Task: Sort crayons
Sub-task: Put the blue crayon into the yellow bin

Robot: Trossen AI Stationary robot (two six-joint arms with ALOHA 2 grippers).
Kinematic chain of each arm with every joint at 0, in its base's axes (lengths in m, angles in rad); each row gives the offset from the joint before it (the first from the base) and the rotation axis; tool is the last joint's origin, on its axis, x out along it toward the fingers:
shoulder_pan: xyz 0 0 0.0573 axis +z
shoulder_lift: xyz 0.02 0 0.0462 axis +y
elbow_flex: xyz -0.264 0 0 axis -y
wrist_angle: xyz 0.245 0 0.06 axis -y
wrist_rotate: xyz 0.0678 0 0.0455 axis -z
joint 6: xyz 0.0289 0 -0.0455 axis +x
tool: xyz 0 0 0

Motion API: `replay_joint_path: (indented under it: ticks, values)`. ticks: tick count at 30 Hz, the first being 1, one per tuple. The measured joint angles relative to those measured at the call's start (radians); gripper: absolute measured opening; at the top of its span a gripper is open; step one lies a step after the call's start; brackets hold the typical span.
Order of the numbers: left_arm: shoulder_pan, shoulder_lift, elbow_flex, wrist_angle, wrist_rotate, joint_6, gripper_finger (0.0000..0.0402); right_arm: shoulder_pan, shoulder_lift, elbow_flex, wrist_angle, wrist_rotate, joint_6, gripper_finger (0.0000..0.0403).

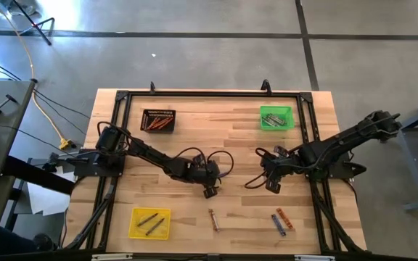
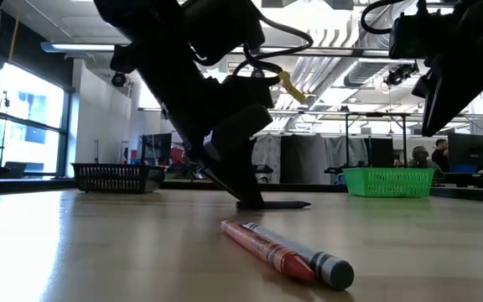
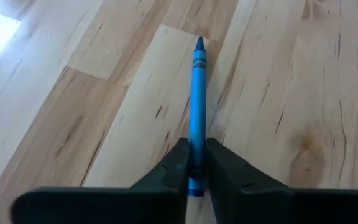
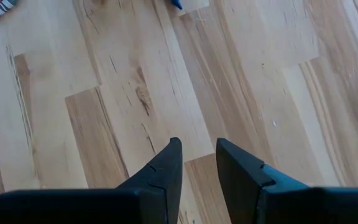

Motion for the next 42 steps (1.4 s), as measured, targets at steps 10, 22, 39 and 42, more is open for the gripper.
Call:
replay_joint_path:
  ticks: [10,22,39,42]
  values:
    - [0.0,-0.002,0.0,-0.005,0.021,-0.035,0.0003,0.0,0.0,0.0,0.0,0.0,0.0,0.0094]
    - [0.0,0.005,0.065,-0.024,0.04,0.013,0.0001,0.0,0.0,0.0,0.0,0.0,0.0,0.0094]
    - [-0.058,0.003,0.327,-0.55,0.032,-0.072,0.0001,0.0,0.0,0.0,0.0,0.0,0.0,0.0094]
    - [-0.101,0.003,0.404,-0.714,0.031,-0.124,0.0001,0.0,0.0,0.0,0.0,0.0,0.0,0.0094]
